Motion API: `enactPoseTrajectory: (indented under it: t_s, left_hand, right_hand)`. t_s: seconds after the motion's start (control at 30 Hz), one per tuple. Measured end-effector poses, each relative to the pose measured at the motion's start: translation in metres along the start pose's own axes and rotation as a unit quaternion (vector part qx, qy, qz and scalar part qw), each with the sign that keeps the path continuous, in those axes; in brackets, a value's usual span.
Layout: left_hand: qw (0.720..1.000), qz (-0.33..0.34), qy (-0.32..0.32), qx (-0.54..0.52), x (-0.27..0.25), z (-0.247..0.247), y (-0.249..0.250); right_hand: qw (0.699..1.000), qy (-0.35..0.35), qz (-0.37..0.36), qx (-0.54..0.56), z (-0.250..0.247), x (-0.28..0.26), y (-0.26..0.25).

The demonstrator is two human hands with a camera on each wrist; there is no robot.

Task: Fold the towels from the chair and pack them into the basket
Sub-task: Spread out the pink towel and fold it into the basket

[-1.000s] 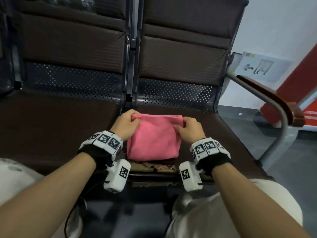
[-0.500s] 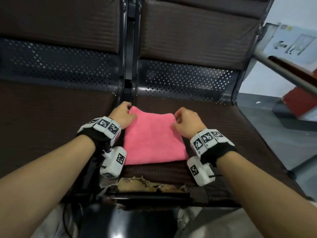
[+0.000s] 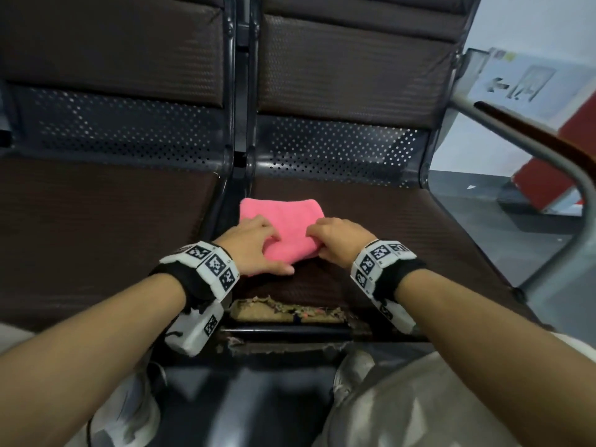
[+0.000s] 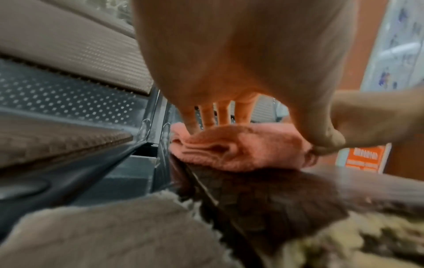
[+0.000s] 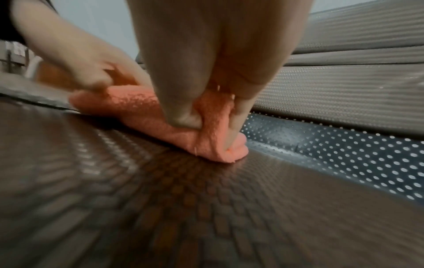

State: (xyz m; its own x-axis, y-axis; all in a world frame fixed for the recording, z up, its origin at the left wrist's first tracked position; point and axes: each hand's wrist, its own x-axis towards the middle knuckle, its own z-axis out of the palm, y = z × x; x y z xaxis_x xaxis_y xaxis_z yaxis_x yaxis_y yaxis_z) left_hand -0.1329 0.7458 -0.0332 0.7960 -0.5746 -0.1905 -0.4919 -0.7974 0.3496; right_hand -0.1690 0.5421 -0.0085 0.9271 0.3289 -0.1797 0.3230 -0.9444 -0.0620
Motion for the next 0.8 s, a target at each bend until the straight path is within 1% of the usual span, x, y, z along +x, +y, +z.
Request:
enactPoseTrajectory:
  t_s: [0.03, 0.07, 0.1, 0.2, 0.23, 0.3, 0.4, 0.43, 0.5, 0.57, 0.67, 0.73, 0.8]
  left_hand:
    - [0.999, 0.000, -0.011, 0.042, -0.001, 0.000, 0.000]
    - [0.998, 0.003, -0.008, 0.067, -0.002, 0.001, 0.000]
    - [0.998, 0.004, 0.008, 0.069, -0.002, 0.000, -0.001]
    - [0.995, -0.026, 0.095, 0.002, -0.002, -0.006, 0.000]
    - [0.992, -0.040, 0.115, -0.024, -0.001, -0.009, 0.000]
    - [0.987, -0.055, 0.133, -0.077, 0.001, -0.017, -0.001]
    - [0.980, -0.074, 0.109, -0.146, 0.003, -0.027, -0.006]
    - [0.980, -0.085, 0.097, -0.154, 0.006, -0.030, -0.009]
    - [0.976, -0.109, 0.094, -0.165, 0.011, -0.034, -0.015]
    - [0.969, -0.133, 0.100, -0.183, 0.017, -0.036, -0.019]
    - [0.964, -0.160, 0.086, -0.192, 0.028, -0.033, -0.026]
    - [0.963, -0.171, 0.078, -0.194, 0.036, -0.029, -0.030]
    - [0.961, -0.179, 0.079, -0.194, 0.042, -0.025, -0.035]
  right_hand:
    - [1.000, 0.004, 0.012, 0.010, -0.003, 0.002, 0.001]
    - [0.999, 0.010, 0.025, 0.024, -0.007, 0.003, 0.004]
    - [0.999, 0.015, 0.035, 0.039, -0.011, 0.005, 0.006]
    - [0.994, 0.037, 0.058, 0.080, -0.019, 0.006, 0.012]
    - [0.991, 0.051, 0.069, 0.102, -0.020, 0.006, 0.013]
    - [0.981, 0.073, 0.098, 0.149, -0.025, 0.006, 0.015]
    - [0.963, 0.063, 0.135, 0.223, -0.031, 0.009, 0.020]
    - [0.958, 0.059, 0.141, 0.242, -0.031, 0.011, 0.021]
    - [0.953, 0.058, 0.153, 0.256, -0.030, 0.016, 0.022]
    - [0.947, 0.064, 0.175, 0.261, -0.025, 0.025, 0.025]
    - [0.940, 0.065, 0.207, 0.263, -0.016, 0.038, 0.029]
    - [0.944, 0.060, 0.223, 0.238, -0.007, 0.046, 0.033]
    - [0.943, 0.050, 0.254, 0.210, 0.002, 0.052, 0.036]
